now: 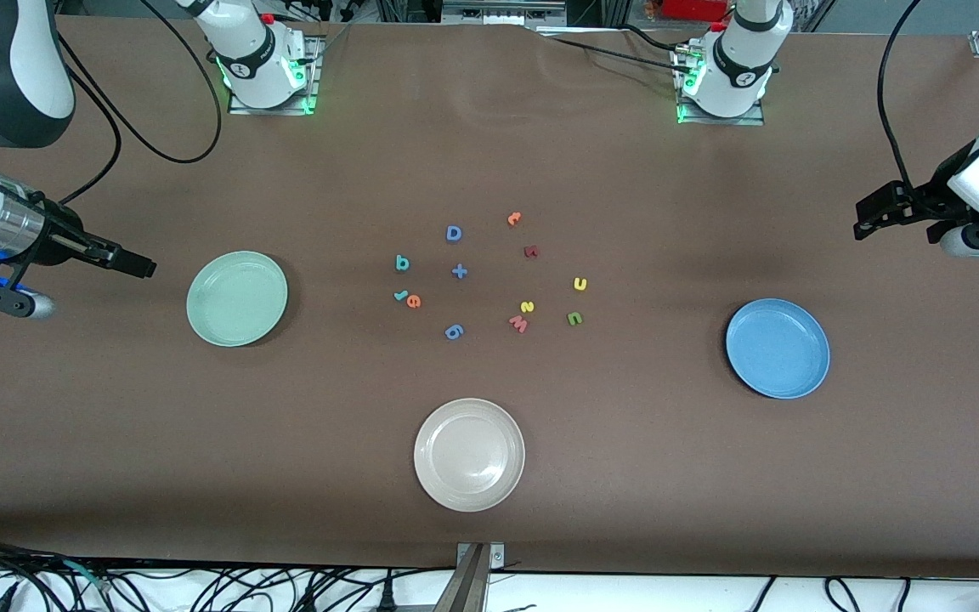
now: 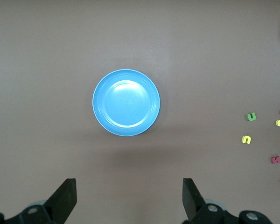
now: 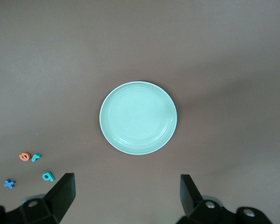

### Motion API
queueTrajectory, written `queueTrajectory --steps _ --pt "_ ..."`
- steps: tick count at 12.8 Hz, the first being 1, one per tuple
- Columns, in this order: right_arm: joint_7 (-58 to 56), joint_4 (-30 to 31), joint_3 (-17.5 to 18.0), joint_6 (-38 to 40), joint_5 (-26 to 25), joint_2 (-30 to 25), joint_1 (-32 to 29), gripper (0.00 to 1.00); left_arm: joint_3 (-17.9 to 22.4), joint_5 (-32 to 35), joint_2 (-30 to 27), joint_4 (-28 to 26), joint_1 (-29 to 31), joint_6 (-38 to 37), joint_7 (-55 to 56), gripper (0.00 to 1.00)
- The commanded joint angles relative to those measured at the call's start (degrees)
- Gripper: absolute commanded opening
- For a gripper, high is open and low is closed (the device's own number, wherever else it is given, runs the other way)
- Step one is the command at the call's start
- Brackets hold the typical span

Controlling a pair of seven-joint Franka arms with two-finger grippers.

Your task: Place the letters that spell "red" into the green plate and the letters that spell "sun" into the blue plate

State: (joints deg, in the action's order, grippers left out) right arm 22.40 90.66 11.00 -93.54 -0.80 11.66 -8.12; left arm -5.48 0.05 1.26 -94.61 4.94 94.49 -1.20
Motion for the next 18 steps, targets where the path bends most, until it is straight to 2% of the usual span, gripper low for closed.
queueTrajectory --steps 1,10,12,15,18 --pt "-0.08 -0.31 0.25 0.90 -0.08 -0.15 0.03 0.99 -0.15 -0.84 -0.03 -0.05 -0.28 -0.10 -0.56 1.00" --pt "-0.34 -0.04 0.25 0.91 -0.26 -0.15 0.56 1.00 -0.15 -0.84 -0.03 -0.05 -0.28 -0.10 -0.56 1.00" --pt "-0.08 0.05 0.33 3.17 -0.34 -0.15 1.17 0.99 -0.15 -0.84 -0.03 -0.05 -0.28 -0.10 -0.56 1.00" --pt "0.36 0.22 0.25 3.19 -0.17 1.78 2.40 0.98 -0.24 -0.84 0.06 -0.14 -0.45 -0.01 -0.47 1.00" --pt "4.04 0.22 0.33 1.44 0.35 3.18 5.21 0.98 -4.35 -1.19 1.63 -0.31 -0.46 1.47 3.72 1.00"
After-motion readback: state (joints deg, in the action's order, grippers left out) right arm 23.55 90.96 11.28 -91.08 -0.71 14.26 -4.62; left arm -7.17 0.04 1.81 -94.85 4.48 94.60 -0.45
